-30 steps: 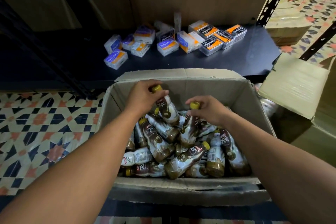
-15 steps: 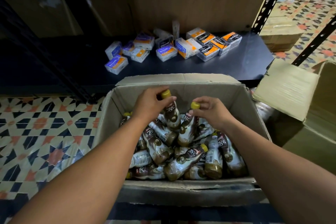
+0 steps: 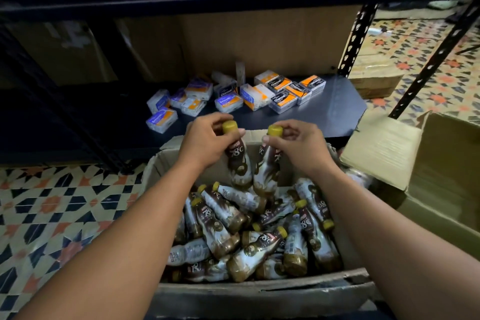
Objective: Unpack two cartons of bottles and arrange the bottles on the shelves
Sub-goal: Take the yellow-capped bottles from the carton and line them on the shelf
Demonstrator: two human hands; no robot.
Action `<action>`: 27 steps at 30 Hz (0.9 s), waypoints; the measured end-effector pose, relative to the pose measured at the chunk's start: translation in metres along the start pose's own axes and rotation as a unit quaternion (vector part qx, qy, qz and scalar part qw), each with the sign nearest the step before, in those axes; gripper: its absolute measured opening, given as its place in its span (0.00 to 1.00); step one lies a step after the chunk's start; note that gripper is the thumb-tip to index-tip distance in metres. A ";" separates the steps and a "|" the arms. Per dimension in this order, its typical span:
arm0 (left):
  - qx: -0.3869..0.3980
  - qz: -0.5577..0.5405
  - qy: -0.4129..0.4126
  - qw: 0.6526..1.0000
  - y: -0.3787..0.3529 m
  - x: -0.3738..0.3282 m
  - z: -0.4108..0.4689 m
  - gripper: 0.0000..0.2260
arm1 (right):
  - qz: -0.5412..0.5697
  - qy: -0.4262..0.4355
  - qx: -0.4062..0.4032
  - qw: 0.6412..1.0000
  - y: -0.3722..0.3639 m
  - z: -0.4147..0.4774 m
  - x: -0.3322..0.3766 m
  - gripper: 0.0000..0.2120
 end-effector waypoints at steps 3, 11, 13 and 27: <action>-0.032 0.002 -0.044 0.998 0.021 -0.039 0.011 0.12 | -0.001 0.051 -0.031 0.998 0.014 0.008 0.039 0.14; -0.100 0.040 -0.163 0.981 0.096 -0.166 0.035 0.12 | -0.042 0.178 -0.090 0.979 0.064 0.027 0.187 0.15; -0.114 0.045 -0.186 0.975 0.115 -0.202 0.044 0.12 | -0.056 0.198 -0.102 0.973 0.080 0.031 0.229 0.16; -0.189 0.091 -0.255 0.944 0.184 -0.360 0.143 0.18 | -0.107 0.260 -0.156 0.947 0.156 0.094 0.396 0.15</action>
Point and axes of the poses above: each hand's wrist, its own z-axis towards the middle knuckle, its own y-axis out of the back of the hand, x = y × z, the point moved 6 cm from there along z, towards the middle knuckle, and after that the axes turned 4 degrees about z, right-handed, at the moved point
